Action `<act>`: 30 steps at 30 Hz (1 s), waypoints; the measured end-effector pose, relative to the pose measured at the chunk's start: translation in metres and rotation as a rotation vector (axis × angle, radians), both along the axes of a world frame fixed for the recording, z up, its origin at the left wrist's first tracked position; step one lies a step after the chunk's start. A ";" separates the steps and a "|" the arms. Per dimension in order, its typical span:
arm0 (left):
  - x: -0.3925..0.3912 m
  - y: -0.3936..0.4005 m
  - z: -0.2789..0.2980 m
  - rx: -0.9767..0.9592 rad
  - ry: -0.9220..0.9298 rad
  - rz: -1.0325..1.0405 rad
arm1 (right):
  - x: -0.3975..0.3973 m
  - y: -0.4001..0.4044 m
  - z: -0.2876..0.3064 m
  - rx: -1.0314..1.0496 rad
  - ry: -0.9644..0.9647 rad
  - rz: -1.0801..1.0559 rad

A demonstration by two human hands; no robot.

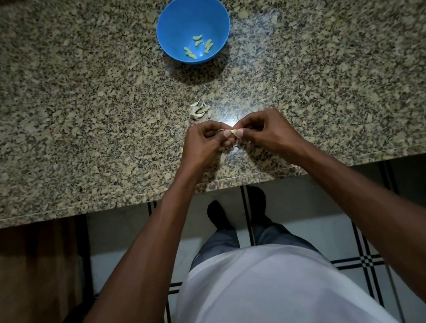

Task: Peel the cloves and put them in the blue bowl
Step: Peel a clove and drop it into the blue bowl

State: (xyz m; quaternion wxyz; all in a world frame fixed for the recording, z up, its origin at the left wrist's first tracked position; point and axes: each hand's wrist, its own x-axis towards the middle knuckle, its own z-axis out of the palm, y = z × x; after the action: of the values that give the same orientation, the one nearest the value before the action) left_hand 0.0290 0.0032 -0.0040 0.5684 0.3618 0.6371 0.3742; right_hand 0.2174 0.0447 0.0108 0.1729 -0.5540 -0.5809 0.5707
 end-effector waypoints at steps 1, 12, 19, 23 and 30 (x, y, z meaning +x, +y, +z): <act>0.000 0.000 0.000 -0.012 -0.017 -0.002 | 0.001 0.000 -0.001 -0.005 -0.002 0.002; -0.005 0.005 0.007 -0.137 -0.133 -0.023 | 0.004 0.015 0.006 -0.162 0.121 0.062; -0.002 0.003 0.008 -0.054 0.067 -0.100 | 0.002 0.013 0.009 -0.207 0.134 0.027; 0.000 0.002 0.011 0.006 0.124 -0.124 | -0.001 0.013 0.008 -0.551 0.272 -0.113; 0.000 -0.003 0.007 0.079 0.090 -0.157 | 0.001 0.017 0.008 -0.989 0.486 -0.255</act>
State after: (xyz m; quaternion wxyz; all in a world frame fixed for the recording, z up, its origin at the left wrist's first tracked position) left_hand 0.0288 0.0002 0.0028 0.5520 0.4492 0.6164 0.3369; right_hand 0.2187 0.0622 0.0184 0.0892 -0.4876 -0.1165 0.8606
